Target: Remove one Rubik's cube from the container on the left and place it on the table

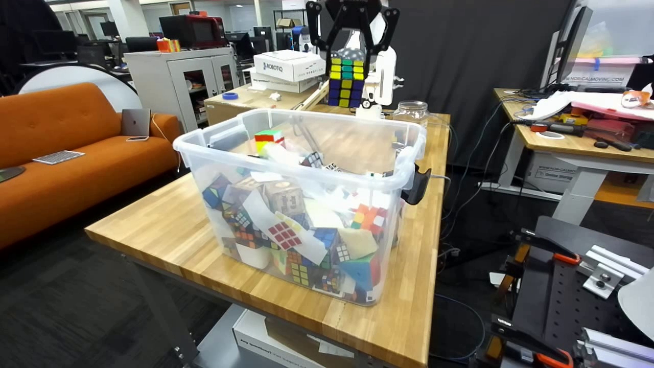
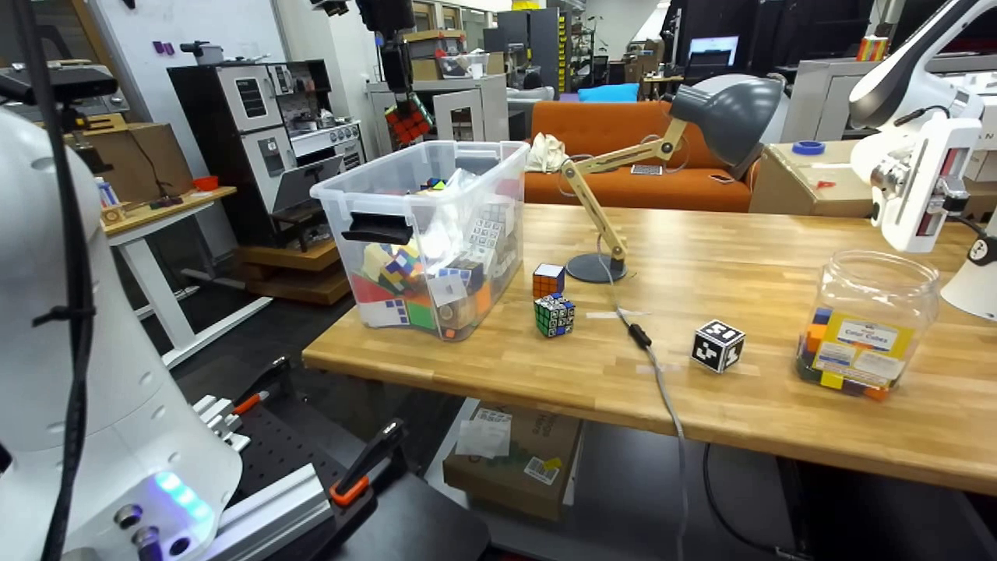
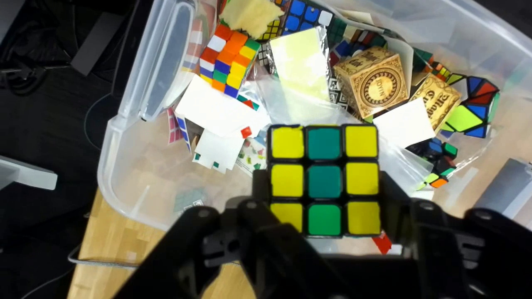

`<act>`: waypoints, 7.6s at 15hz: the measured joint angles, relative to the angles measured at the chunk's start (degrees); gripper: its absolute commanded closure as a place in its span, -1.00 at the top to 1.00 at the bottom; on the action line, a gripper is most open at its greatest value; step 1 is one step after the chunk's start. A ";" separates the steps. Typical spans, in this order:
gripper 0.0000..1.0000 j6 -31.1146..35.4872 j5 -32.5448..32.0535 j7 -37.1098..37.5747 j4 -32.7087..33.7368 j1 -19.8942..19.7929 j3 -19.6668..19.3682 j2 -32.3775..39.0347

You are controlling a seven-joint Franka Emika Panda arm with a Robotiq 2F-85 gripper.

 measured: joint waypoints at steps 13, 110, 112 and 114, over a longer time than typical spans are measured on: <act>-0.26 0.58 0.13 0.91 -0.88 -1.70 -0.41 -0.61; -0.26 -13.36 23.63 -5.08 30.53 -24.08 -17.91 55.90; 0.14 -13.42 23.63 -4.71 31.53 -24.08 -17.82 56.55; 0.45 -13.49 23.63 -4.27 32.30 -24.08 -17.76 56.97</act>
